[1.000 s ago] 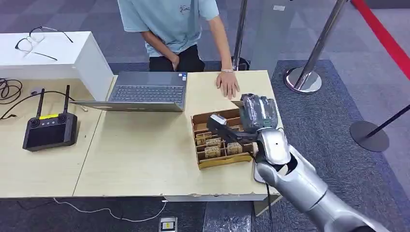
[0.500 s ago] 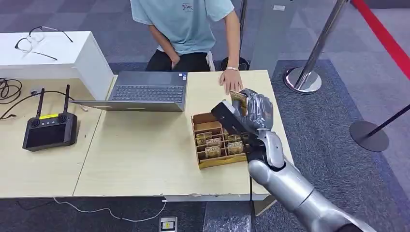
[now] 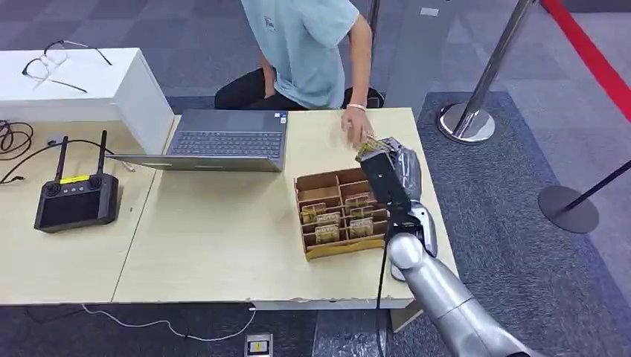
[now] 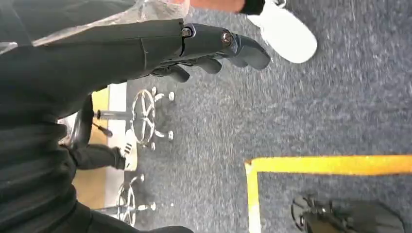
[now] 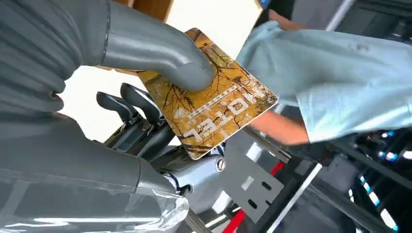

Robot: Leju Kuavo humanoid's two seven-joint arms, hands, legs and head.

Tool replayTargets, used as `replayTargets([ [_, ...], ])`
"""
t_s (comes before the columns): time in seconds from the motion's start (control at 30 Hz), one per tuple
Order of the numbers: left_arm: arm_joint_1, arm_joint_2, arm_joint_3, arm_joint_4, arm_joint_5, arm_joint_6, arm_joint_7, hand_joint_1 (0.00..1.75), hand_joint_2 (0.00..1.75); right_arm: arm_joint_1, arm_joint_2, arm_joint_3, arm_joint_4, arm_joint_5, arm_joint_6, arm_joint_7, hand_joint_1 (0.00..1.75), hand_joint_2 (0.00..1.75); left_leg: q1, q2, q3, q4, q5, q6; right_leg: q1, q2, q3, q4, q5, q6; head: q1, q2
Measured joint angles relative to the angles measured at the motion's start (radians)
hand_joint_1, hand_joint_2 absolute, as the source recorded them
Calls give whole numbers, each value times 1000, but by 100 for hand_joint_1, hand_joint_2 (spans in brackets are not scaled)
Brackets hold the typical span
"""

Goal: Pass the card to the sensor for recognition and then transmit it.

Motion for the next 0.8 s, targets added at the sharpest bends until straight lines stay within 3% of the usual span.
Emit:
replayTargets([
  [0.2,-1,17,0,0,-5,-3,10,0,175,0,41,-75,63,-46,0,-50,175,175,0,0,0,0,0,0,0,0,0,0,0,0,0,0],
  [0.37,-1,22,0,0,-6,-1,-6,0,175,0,55,-98,95,-72,0,-51,175,175,0,0,-1,0,0,0,0,0,0,0,0,0,0,0],
  [0.6,0,20,-1,-2,-21,-15,-31,0,175,2,42,-98,127,-85,0,13,175,175,0,0,-1,0,0,0,0,0,-1,0,0,0,0,0],
  [0.8,2,3,-4,-2,-35,-32,-54,0,175,10,-8,-97,135,-88,-1,76,175,175,0,0,-1,1,0,0,-1,0,-1,0,0,0,0,0],
])
